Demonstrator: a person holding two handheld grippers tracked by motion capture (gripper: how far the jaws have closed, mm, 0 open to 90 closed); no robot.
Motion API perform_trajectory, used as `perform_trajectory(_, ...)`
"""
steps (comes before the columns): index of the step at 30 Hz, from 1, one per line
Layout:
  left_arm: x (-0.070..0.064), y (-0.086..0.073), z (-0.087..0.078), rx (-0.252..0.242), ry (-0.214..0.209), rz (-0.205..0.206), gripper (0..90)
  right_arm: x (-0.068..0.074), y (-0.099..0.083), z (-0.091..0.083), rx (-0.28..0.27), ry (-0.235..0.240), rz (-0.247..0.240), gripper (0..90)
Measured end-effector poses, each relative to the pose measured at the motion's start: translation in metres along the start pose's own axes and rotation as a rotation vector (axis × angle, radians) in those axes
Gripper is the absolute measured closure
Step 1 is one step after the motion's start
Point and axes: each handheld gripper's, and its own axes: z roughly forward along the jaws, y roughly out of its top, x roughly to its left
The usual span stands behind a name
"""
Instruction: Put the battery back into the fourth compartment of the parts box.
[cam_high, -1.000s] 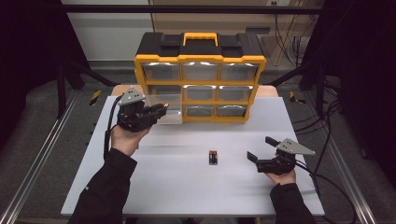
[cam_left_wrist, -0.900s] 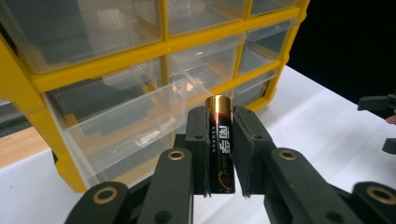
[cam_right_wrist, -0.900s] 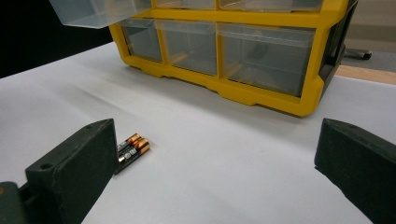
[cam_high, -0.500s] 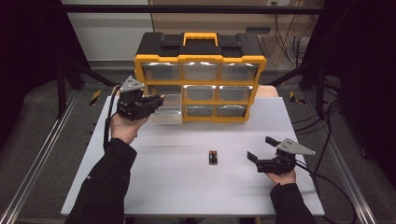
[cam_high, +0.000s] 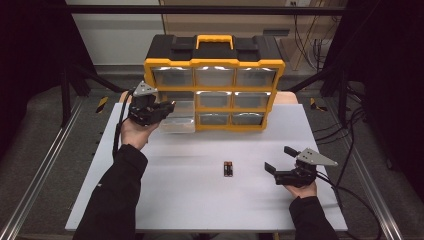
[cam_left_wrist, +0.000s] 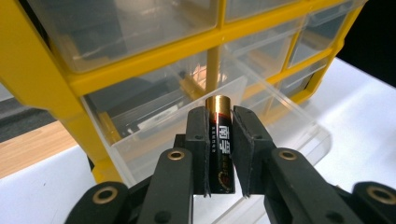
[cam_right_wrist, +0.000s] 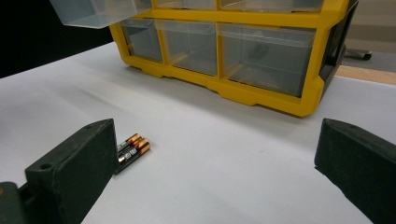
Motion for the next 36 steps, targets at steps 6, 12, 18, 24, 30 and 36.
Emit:
perform_trajectory(6,0.003,-0.006,0.006,0.027,0.012,0.001,75.9,0.0,0.0,0.0,0.001,0.0,0.0,0.2)
perform_trajectory(12,0.003,-0.01,0.01,0.061,0.019,0.009,75.8,0.0,0.0,0.0,-0.001,0.002,0.002,0.2)
perform_trajectory(18,0.004,-0.011,0.012,0.073,0.017,-0.005,75.5,0.0,0.0,0.0,-0.001,0.002,0.001,0.2)
perform_trajectory(24,0.003,-0.011,0.011,0.064,0.023,-0.002,74.6,0.0,0.0,0.0,0.0,0.002,0.001,0.2)
perform_trajectory(30,0.002,-0.007,-0.002,-0.021,0.004,-0.028,62.9,0.0,0.0,0.0,-0.002,0.002,0.001,0.2)
perform_trajectory(36,-0.003,-0.009,-0.022,-0.113,-0.038,-0.056,42.0,0.0,0.0,-0.001,-0.002,0.001,0.005,0.2)
